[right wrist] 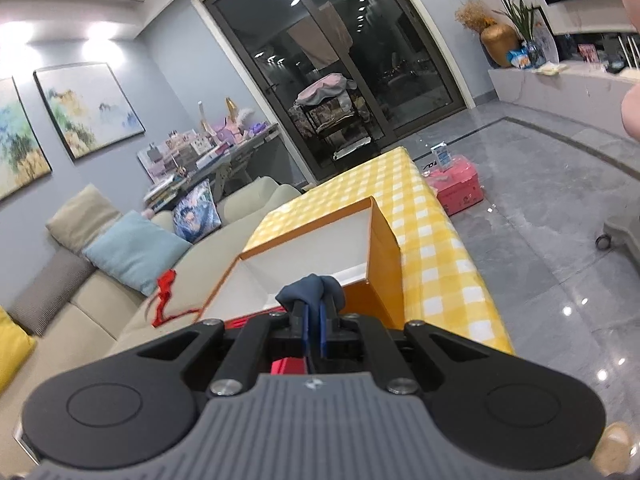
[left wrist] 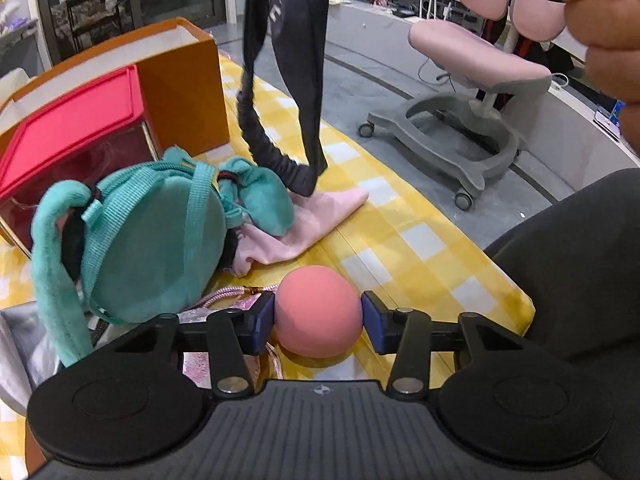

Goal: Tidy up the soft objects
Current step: 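Lift the navy strap with the right gripper while the left gripper grasps the pink foam ball, then carry the navy strap into the orange box and open the right gripper while the left carries the ball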

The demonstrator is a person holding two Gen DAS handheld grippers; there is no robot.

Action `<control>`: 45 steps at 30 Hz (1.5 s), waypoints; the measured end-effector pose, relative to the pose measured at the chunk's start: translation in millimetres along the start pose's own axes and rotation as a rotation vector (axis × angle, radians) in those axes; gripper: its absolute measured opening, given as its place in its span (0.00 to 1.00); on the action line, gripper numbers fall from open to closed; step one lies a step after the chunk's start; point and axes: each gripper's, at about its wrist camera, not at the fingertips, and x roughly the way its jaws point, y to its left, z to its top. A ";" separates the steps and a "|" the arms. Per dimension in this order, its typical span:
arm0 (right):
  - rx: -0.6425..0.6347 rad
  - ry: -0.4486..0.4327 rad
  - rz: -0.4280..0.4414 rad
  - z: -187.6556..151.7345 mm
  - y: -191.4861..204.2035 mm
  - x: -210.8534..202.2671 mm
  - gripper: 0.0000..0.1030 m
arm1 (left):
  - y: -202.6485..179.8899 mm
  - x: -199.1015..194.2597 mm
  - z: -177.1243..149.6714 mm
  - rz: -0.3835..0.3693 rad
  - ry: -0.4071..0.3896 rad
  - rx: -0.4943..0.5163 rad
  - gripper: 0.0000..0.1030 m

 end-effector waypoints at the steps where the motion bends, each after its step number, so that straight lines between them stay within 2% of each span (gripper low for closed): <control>1: -0.017 0.003 -0.008 -0.6 1.4 0.2 0.02 | -0.1 -3.3 0.3 0.006 -0.011 -0.005 0.51; 6: -0.059 -0.004 -0.015 -3.0 6.8 -2.1 0.02 | 5.5 -29.6 6.9 0.002 -0.066 -0.076 0.50; 11: -0.074 0.006 -0.012 -6.5 10.9 -4.6 0.02 | 22.9 -41.6 18.6 -0.007 -0.019 -0.191 0.50; 13: -0.074 0.010 -0.010 -7.6 12.6 -5.3 0.02 | 27.5 -46.2 23.5 0.007 0.008 -0.198 0.50; 15: -0.079 0.013 -0.009 -8.3 14.3 -5.8 0.02 | 29.6 -55.4 27.1 0.052 0.011 -0.199 0.50; 18: -0.082 0.006 0.002 -8.0 17.2 -8.4 0.02 | 38.2 -72.5 34.9 0.052 0.004 -0.232 0.50; 24: -0.053 -0.042 0.069 0.9 25.0 -17.8 0.02 | 70.7 -115.7 60.6 0.044 -0.104 -0.313 0.50; 29: -0.025 -0.086 0.146 14.5 40.1 -22.4 0.02 | 103.6 -147.5 82.3 0.101 -0.200 -0.353 0.50; 31: 0.000 -0.088 0.203 20.5 45.0 -21.3 0.02 | 117.7 -155.0 91.7 0.118 -0.215 -0.379 0.50; 37: -0.040 -0.089 0.287 49.6 65.6 -9.0 0.02 | 160.2 -167.8 118.7 0.122 -0.280 -0.380 0.50; 41: -0.114 -0.107 0.294 78.0 81.2 8.7 0.02 | 168.0 -147.4 143.2 0.269 -0.284 -0.260 0.50; 42: -0.130 -0.117 0.291 83.6 83.2 12.2 0.02 | 171.2 -141.6 147.0 0.276 -0.278 -0.268 0.50; 45: -0.194 -0.136 0.264 99.7 93.0 31.7 0.02 | 188.1 -120.7 161.5 0.218 -0.281 -0.337 0.50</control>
